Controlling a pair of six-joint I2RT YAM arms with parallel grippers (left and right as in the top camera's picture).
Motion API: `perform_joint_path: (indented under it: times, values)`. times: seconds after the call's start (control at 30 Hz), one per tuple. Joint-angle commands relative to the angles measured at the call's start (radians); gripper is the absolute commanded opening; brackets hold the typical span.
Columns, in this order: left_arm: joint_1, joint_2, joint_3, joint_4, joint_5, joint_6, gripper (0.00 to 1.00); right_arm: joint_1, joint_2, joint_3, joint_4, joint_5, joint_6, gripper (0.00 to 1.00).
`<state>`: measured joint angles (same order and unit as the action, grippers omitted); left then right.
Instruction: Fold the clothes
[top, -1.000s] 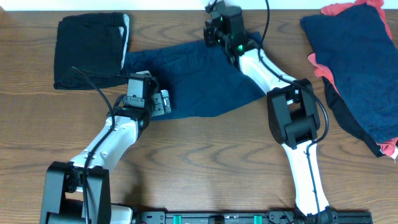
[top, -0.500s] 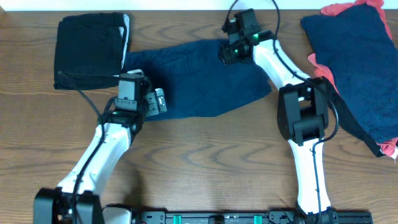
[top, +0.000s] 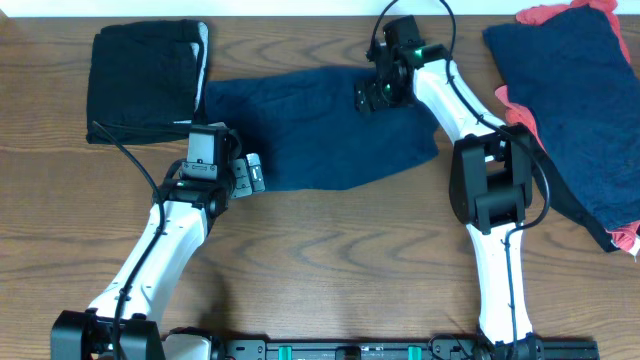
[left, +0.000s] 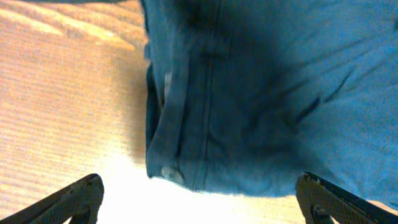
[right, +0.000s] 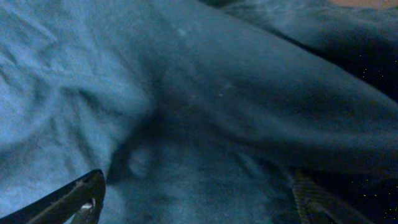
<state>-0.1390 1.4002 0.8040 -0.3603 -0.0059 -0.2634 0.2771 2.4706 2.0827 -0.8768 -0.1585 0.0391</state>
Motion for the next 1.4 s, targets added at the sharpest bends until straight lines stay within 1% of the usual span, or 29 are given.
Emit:
perform_joint_path:
  times: [0.0, 0.03, 0.13, 0.27, 0.33, 0.5, 0.57, 0.6, 0.73, 0.77, 0.97, 1.13, 1.2, 1.37]
  values:
    - [0.003, -0.009, 0.012, -0.006, -0.001, 0.005, 1.0, -0.02, -0.003, -0.003, -0.08, 0.083, 0.032, 0.98]
    - [0.003, -0.009, 0.012, -0.005, -0.001, 0.004, 0.98, -0.027, -0.003, -0.003, -0.114, 0.085, 0.032, 0.99]
    - [0.003, -0.013, 0.012, 0.003, 0.04, 0.005, 0.98, -0.043, -0.003, -0.003, -0.185, 0.091, 0.031, 0.99]
    - [0.006, -0.016, 0.029, 0.019, 0.075, 0.01, 0.98, -0.054, -0.008, -0.003, -0.206, 0.09, 0.031, 0.99]
    - [0.013, -0.016, 0.068, 0.0, 0.126, 0.051, 0.98, -0.055, -0.016, -0.003, -0.211, 0.083, 0.03, 0.99]
    - [0.042, 0.012, 0.248, -0.121, 0.13, 0.149, 0.98, -0.055, -0.073, -0.003, -0.224, 0.062, 0.015, 0.99]
    - [0.056, 0.048, 0.321, -0.162, 0.135, 0.183, 0.98, -0.054, -0.111, -0.003, -0.237, 0.057, 0.011, 0.99]
    - [0.067, 0.076, 0.361, -0.183, 0.165, 0.214, 0.98, -0.055, -0.134, -0.003, -0.246, 0.056, 0.011, 0.99]
    - [0.126, 0.214, 0.48, -0.246, 0.384, 0.311, 0.98, -0.055, -0.211, -0.003, -0.277, 0.054, 0.004, 0.99]
    - [0.146, 0.257, 0.507, -0.263, 0.426, 0.324, 0.98, -0.055, -0.229, -0.003, -0.285, 0.054, 0.003, 0.99]
    - [0.236, 0.463, 0.611, -0.314, 0.554, 0.369, 0.98, -0.055, -0.274, -0.003, -0.329, 0.053, -0.011, 0.99]
    - [0.249, 0.527, 0.614, -0.309, 0.592, 0.425, 0.98, -0.055, -0.273, -0.003, -0.351, 0.053, -0.01, 0.99]
    - [0.249, 0.549, 0.614, -0.299, 0.641, 0.455, 0.98, -0.055, -0.273, -0.003, -0.35, 0.045, -0.001, 0.99]
    - [0.249, 0.61, 0.614, -0.244, 0.648, 0.466, 0.99, -0.056, -0.273, -0.003, -0.346, 0.029, 0.006, 0.99]
